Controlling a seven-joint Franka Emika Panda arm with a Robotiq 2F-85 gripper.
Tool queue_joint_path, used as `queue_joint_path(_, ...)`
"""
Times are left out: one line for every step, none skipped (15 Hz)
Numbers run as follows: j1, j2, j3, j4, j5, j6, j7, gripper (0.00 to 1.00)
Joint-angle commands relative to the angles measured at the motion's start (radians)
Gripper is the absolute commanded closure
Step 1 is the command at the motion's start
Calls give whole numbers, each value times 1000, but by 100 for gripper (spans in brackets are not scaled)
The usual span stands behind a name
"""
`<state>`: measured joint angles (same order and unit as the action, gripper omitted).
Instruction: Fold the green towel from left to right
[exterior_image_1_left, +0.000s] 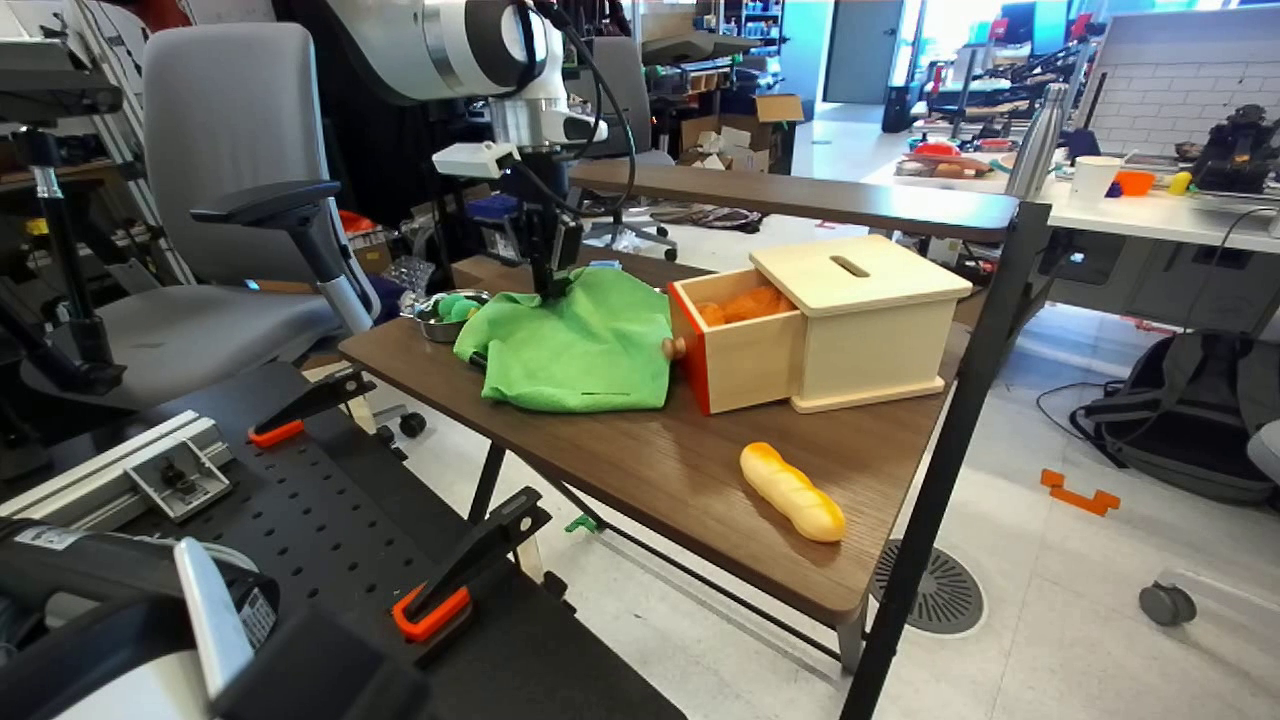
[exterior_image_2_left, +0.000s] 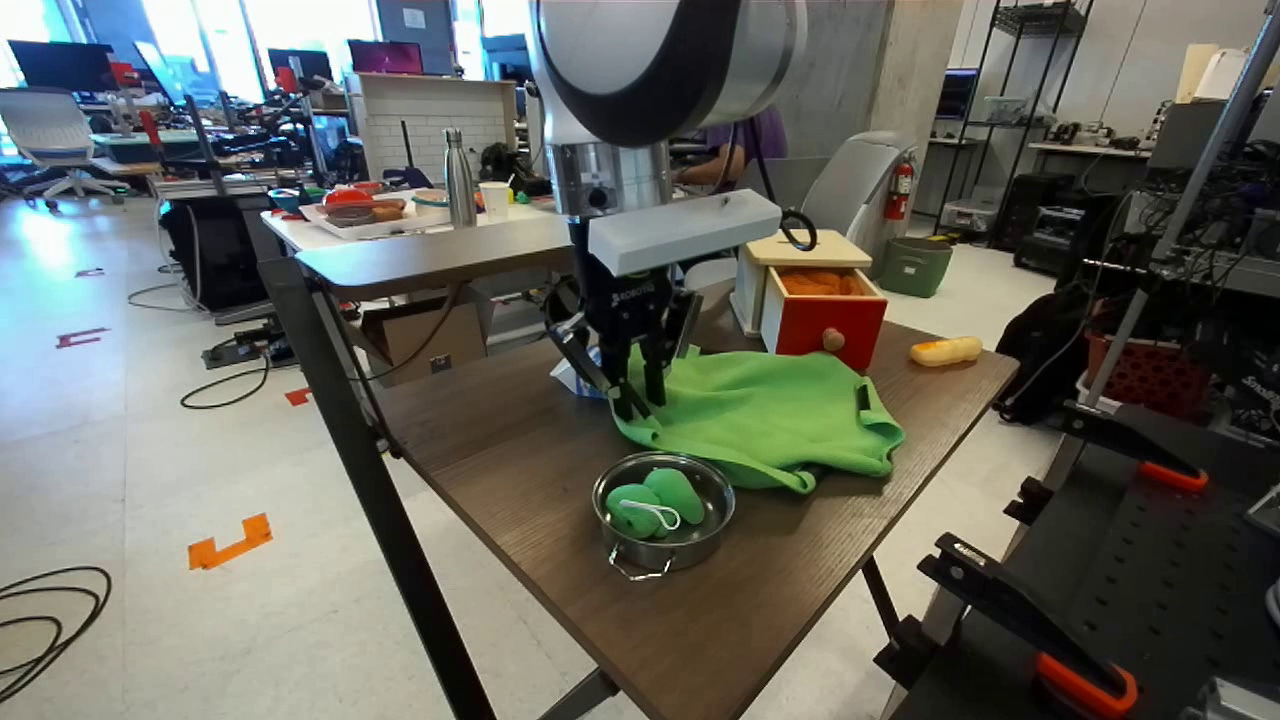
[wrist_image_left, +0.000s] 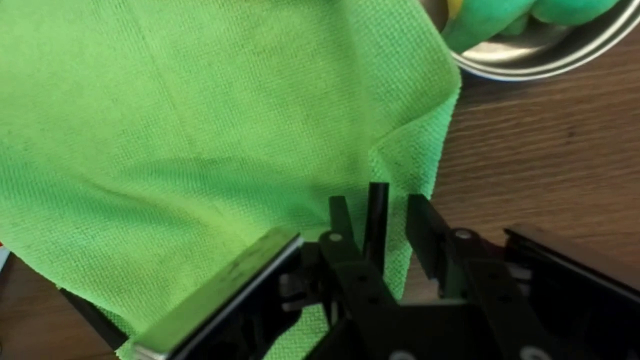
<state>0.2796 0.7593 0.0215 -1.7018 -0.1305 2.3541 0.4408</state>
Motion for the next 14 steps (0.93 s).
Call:
queue_joint_path(18, 3, -21, 30, 7, -27, -4, 95)
queue_joint_path(16, -4, -21, 28, 10, -26, -5, 99)
queue_joint_path(14, -17, -19, 19, 12, -27, -8, 100)
queue_joint_path(13, -33, -18, 5, 10, -19, -12, 100)
queue_joint_path(15, -49, -18, -10, 5, -8, -15, 100)
queue_joint_path(14, -62, -16, -20, 5, -5, -20, 99)
queue_joint_path(13, -79, -17, -33, 2, 2, -23, 99)
queue_joint_path(14, -91, -17, -42, -2, 7, -26, 99)
queue_joint_path(11, -110, -15, -58, -2, 7, -33, 99)
queue_joint_path(9, -129, -13, -74, -1, 7, -37, 99)
queue_joint_path(7, -158, -11, -102, 1, 4, -40, 99)
queue_joint_path(3, -187, -10, -133, 2, 6, -44, 99)
queue_joint_path(0, -219, -12, -166, -1, 7, -44, 99)
queue_joint_path(-2, -245, -14, -193, -3, 4, -42, 99)
